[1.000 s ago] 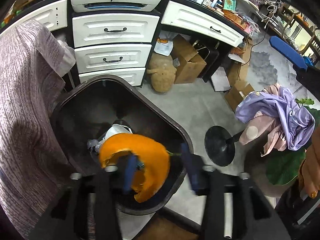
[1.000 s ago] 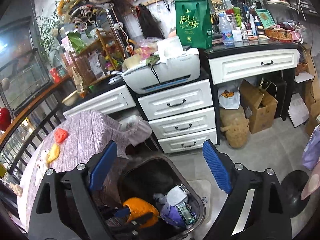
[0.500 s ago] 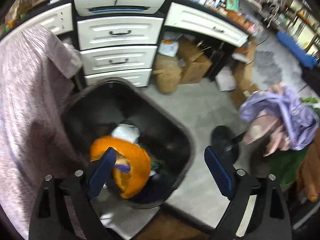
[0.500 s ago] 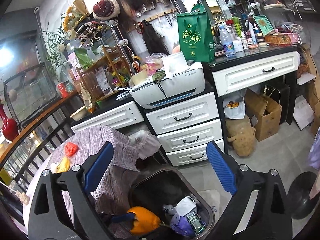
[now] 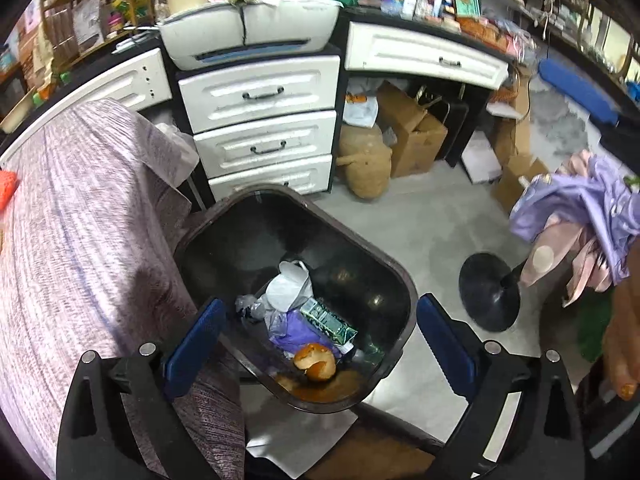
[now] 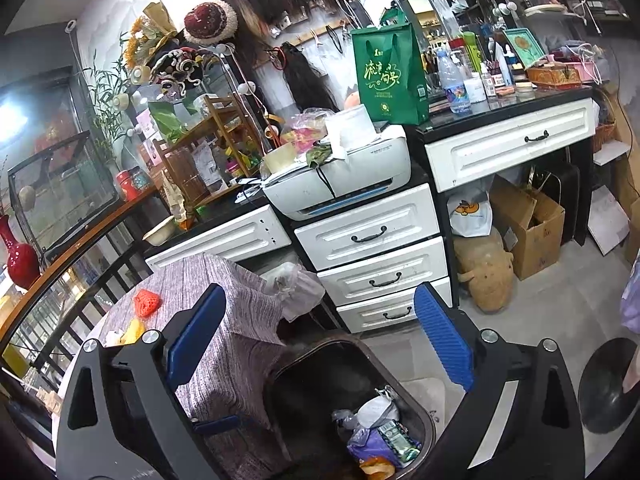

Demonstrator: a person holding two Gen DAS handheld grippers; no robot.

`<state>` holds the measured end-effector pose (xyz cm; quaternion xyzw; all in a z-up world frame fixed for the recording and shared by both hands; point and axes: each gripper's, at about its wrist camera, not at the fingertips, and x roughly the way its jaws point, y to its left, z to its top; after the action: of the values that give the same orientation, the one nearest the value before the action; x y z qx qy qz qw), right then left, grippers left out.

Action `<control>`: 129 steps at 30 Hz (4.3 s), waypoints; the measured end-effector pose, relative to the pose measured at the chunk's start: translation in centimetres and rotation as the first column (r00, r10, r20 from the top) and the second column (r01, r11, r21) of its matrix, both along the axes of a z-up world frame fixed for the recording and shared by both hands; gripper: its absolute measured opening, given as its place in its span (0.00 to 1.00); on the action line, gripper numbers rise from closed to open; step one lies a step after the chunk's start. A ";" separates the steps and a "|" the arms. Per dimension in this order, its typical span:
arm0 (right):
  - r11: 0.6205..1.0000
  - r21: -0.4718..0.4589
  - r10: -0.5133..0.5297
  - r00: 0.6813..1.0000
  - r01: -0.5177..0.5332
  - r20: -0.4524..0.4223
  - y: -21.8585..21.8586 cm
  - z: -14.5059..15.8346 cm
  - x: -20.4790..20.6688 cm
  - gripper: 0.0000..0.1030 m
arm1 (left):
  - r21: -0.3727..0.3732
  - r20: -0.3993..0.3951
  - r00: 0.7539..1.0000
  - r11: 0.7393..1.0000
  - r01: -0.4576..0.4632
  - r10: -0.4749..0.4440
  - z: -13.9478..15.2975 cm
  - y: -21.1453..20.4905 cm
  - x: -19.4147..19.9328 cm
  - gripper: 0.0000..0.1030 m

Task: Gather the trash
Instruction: 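Lower the orange peel into the black bin and open the left gripper, then move both tools back to the table and grasp the white plastic bag with the left gripper, then grasp the white tissue with the right gripper while the left holds the bag, then carry the tissue and plastic bag to the bin and open both grippers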

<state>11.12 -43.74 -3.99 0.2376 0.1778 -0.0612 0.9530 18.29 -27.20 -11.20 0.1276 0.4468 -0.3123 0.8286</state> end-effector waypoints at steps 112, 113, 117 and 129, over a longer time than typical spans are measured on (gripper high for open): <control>0.871 -0.234 0.344 0.877 -0.431 -0.335 16.0 -1.6 7.8 0.33 | -0.269 0.019 0.937 0.904 -0.331 0.349 5.5 21.9 0.8 0.24; 0.880 -0.231 0.325 0.882 -0.414 -0.343 15.2 -1.9 7.9 0.33 | -0.270 0.018 0.941 0.908 -0.320 0.337 5.5 21.2 0.8 0.24; 0.911 -0.205 0.259 0.885 -0.357 -0.387 11.5 -3.6 7.7 0.33 | -0.266 0.018 0.954 0.922 -0.283 0.298 5.5 18.6 1.0 0.24; 0.923 -0.239 0.149 0.853 -0.301 -0.500 8.0 -8.2 7.6 0.33 | -0.253 0.008 0.978 0.947 -0.198 0.207 5.1 12.1 1.4 0.24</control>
<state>18.69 -35.77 -12.16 0.0409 0.4196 -0.0309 0.9063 19.68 -15.06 -6.12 -0.0194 0.4002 -0.2773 0.8733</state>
